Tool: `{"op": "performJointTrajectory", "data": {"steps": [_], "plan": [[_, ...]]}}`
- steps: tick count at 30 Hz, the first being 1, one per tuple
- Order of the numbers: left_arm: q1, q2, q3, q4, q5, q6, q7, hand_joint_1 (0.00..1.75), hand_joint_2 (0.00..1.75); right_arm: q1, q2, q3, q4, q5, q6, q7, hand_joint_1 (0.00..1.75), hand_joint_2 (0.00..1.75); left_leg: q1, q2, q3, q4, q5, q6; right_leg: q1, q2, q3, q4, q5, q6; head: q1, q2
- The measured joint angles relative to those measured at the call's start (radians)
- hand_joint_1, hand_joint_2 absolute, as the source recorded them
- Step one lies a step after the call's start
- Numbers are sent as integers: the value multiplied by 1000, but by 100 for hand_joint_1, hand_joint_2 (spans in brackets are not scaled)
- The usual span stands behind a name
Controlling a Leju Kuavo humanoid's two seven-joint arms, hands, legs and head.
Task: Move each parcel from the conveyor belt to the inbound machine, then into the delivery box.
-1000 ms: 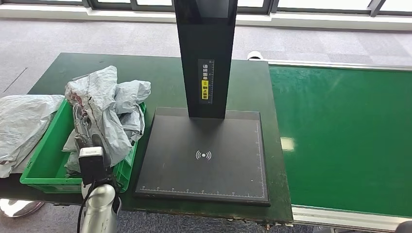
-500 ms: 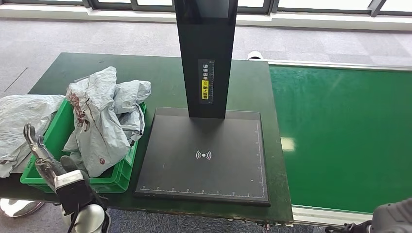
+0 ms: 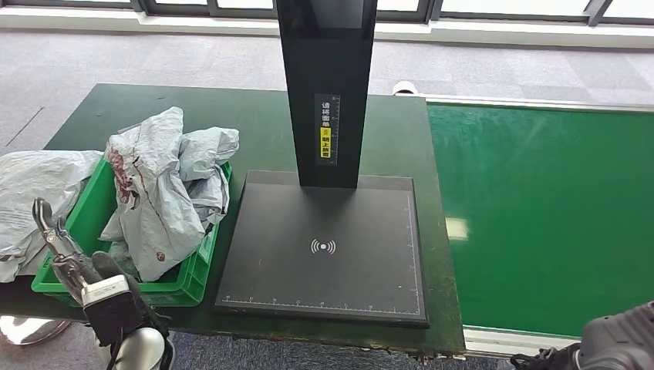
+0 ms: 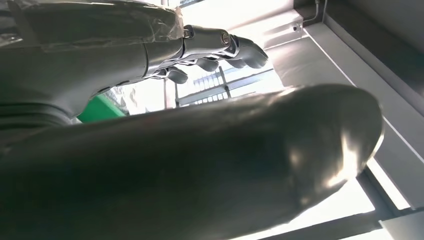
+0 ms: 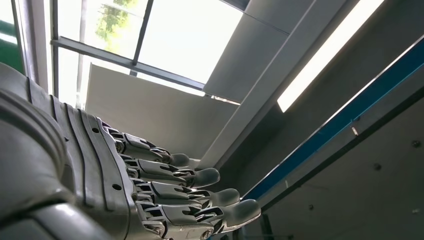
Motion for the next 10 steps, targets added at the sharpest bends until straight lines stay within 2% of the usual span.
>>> {"op": "performJointTrajectory", "data": {"steps": [2,6,8,10], "plan": [[3,4,-22,-4,60,-87,-14,0,0,6,-1,0,0,-2,-1,0,0,0,0,0,0,0,0,0,0,0,0,0,0,0,0,0],[34,21,-120,-33,105,-370,-41,0,0,23,-16,0,2,-36,-2,0,0,0,0,0,0,0,-1,0,0,0,0,0,0,0,0,0],[56,27,-172,-63,84,-485,-59,0,0,24,-37,5,22,-114,19,0,0,0,0,1,0,0,-1,0,0,1,0,0,0,0,0,0],[70,34,-211,-92,64,-546,-68,0,0,19,-60,12,53,-219,72,1,0,0,0,2,0,0,-2,0,0,2,0,-1,0,0,0,0]]}}
